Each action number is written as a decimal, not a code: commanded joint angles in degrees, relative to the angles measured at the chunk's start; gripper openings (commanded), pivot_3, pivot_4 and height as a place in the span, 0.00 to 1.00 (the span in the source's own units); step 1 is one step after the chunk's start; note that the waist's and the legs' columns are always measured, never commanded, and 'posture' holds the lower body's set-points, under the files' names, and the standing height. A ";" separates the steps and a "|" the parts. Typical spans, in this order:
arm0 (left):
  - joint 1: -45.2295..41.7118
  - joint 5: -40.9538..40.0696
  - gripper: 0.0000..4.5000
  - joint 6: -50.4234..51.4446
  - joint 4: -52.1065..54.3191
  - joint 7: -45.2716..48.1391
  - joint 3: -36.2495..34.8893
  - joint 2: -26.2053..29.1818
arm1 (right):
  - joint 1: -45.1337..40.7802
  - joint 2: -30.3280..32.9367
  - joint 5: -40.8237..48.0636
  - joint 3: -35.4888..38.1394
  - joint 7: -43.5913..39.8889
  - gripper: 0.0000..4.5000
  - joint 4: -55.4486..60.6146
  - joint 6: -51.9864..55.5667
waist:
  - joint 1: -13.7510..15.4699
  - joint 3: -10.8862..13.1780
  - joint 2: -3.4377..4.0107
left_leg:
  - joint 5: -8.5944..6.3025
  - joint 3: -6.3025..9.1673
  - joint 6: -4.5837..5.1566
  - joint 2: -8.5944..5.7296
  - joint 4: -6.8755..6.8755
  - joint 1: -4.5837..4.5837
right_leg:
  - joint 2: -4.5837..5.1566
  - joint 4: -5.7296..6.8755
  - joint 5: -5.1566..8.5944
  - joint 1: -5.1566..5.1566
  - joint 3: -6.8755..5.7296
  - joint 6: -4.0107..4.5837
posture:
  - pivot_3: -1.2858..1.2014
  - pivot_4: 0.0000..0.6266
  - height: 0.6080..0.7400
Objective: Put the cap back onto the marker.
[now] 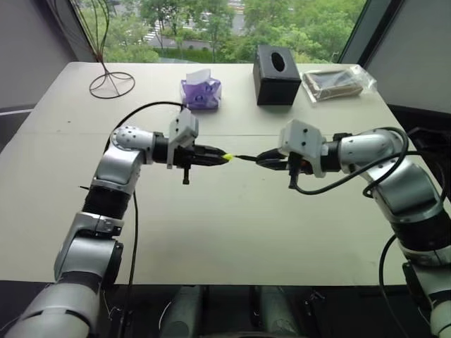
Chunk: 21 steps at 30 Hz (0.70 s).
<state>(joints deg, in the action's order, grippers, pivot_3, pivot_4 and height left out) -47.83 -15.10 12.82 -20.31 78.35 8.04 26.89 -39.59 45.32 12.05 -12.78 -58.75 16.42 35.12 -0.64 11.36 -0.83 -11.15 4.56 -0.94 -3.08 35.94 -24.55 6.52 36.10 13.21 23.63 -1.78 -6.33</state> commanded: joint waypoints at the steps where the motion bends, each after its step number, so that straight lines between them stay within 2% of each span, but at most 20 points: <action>1: -1.76 0.40 0.01 -2.02 -0.47 -0.11 0.43 -0.69 | -0.87 -0.59 0.50 0.97 0.19 0.00 1.63 -0.26 | 0.00 0.00 0.00 | 0.00 0.00 0.00 0.00 0.00 0.00 | 0.00 0.00 0.00 0.00 0.00 0.00 | 0.52 0.24 1.00; 12: -5.05 2.49 0.01 -6.25 -7.42 0.50 0.78 -3.07 | -0.19 -0.67 0.84 0.78 0.37 0.00 3.75 1.23 | 0.02 0.00 0.00 | 0.00 -0.01 0.00 -0.01 0.00 0.00 | 0.00 0.00 0.00 0.00 0.00 0.00 | 0.52 0.24 1.00; 21: -3.36 1.36 0.01 -4.22 -3.47 2.91 -0.09 0.76 | 0.85 -0.26 0.56 1.27 0.60 0.00 3.61 1.05 | -0.05 0.01 -0.01 | 0.00 -0.01 0.00 -0.01 0.00 0.00 | 0.00 0.00 0.00 0.00 0.00 -0.01 | 0.52 0.24 1.00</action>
<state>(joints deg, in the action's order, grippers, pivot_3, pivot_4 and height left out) -50.89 -12.98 8.25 -26.43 80.90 8.77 26.81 -38.45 45.02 12.11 -12.73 -58.18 17.90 37.07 -0.69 11.36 -0.84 -11.15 4.55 -0.94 -3.09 35.94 -24.55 6.52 36.10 13.21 23.64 -1.78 -6.34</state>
